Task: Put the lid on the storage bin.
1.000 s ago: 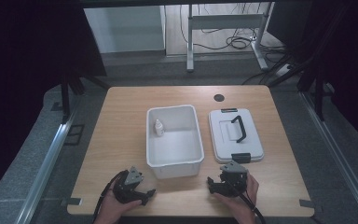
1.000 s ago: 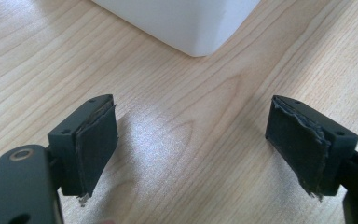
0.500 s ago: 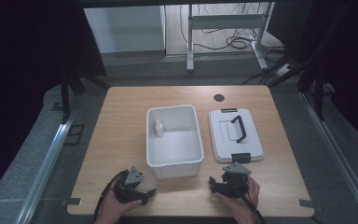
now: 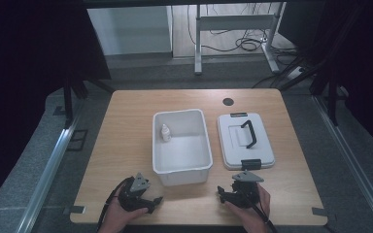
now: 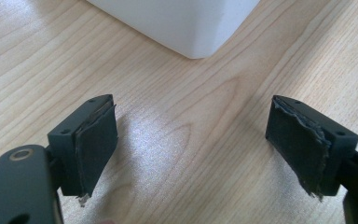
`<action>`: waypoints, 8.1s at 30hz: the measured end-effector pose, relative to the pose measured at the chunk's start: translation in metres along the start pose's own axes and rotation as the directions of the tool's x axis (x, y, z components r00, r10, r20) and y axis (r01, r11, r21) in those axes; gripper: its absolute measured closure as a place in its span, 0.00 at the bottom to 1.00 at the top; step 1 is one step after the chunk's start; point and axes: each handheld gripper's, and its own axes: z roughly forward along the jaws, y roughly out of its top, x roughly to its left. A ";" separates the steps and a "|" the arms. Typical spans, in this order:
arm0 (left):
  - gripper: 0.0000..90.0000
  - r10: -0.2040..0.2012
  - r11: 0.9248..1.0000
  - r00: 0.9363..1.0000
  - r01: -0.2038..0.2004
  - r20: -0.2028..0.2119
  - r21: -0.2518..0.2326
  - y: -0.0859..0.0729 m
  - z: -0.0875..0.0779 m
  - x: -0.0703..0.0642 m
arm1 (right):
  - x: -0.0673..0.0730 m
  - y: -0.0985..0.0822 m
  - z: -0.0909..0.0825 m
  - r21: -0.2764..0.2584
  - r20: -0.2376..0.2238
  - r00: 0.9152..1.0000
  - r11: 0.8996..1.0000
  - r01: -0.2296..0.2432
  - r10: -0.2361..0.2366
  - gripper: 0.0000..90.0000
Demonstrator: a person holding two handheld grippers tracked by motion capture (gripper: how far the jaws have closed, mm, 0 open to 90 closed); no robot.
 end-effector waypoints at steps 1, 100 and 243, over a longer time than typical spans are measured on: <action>0.18 0.000 1.000 1.000 0.000 0.000 0.000 0.000 0.000 0.000 | -0.001 0.001 -0.003 -0.013 0.002 1.000 1.000 -0.010 0.010 0.21; 0.17 -0.017 1.000 1.000 0.018 0.006 -0.023 -0.003 0.001 0.005 | -0.128 0.127 -0.009 0.268 0.031 0.960 0.923 -0.275 0.277 0.38; 0.17 -0.022 0.999 1.000 0.022 0.006 -0.038 -0.003 0.002 0.007 | -0.074 0.250 -0.078 0.337 0.007 0.945 0.888 -0.311 0.328 0.95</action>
